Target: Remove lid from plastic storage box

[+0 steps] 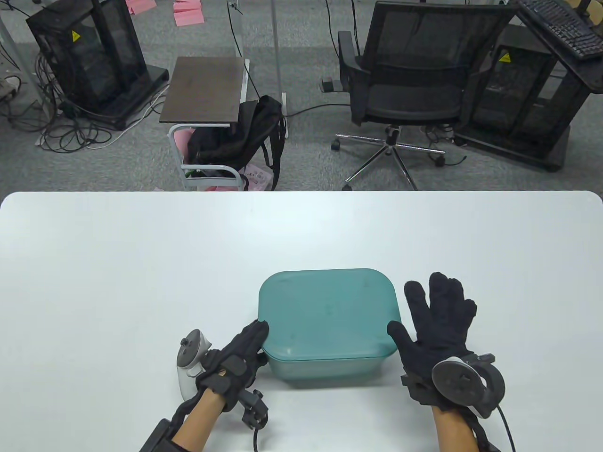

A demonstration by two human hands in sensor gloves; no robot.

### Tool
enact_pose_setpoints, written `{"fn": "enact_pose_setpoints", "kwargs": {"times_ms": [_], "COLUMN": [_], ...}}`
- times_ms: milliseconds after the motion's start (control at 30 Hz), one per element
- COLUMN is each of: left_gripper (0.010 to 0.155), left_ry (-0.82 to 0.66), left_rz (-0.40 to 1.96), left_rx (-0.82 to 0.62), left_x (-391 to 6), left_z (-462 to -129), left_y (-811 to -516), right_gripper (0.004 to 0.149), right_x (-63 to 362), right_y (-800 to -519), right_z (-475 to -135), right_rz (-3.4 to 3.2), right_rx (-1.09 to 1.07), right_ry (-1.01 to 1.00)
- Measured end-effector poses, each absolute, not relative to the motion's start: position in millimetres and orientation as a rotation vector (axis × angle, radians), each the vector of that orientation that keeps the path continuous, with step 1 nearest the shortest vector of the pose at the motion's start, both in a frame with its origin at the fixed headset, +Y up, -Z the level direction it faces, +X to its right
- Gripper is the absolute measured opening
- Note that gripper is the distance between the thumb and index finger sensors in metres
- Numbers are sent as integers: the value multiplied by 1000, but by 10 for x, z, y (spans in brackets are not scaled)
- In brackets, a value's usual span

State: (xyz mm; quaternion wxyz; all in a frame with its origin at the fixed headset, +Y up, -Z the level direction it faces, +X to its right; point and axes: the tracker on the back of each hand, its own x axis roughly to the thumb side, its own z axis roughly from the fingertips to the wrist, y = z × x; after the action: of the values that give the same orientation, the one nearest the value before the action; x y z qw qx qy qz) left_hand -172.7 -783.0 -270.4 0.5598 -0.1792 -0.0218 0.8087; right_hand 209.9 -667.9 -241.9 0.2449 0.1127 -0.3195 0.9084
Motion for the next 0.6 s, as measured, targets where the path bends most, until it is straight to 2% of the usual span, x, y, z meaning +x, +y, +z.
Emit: {"fn": "enact_pose_setpoints", "kwargs": {"times_ms": [333,600], "left_gripper": [71,63], "left_ry": [-75,-36], "left_rz": [1940,2047], "left_rx": [-469,-481], "left_x": [-1727,-1749], "left_z": [-2710,-2725], "left_y": [-7886,-7986], "right_gripper": [75,76], "right_x": [1964,1337], "right_y": [-6673,-6534], "right_z": [-2396,-2246], "right_rz": [2513,2585], "right_rx": [357,568], "right_ry": [-844,-727]}}
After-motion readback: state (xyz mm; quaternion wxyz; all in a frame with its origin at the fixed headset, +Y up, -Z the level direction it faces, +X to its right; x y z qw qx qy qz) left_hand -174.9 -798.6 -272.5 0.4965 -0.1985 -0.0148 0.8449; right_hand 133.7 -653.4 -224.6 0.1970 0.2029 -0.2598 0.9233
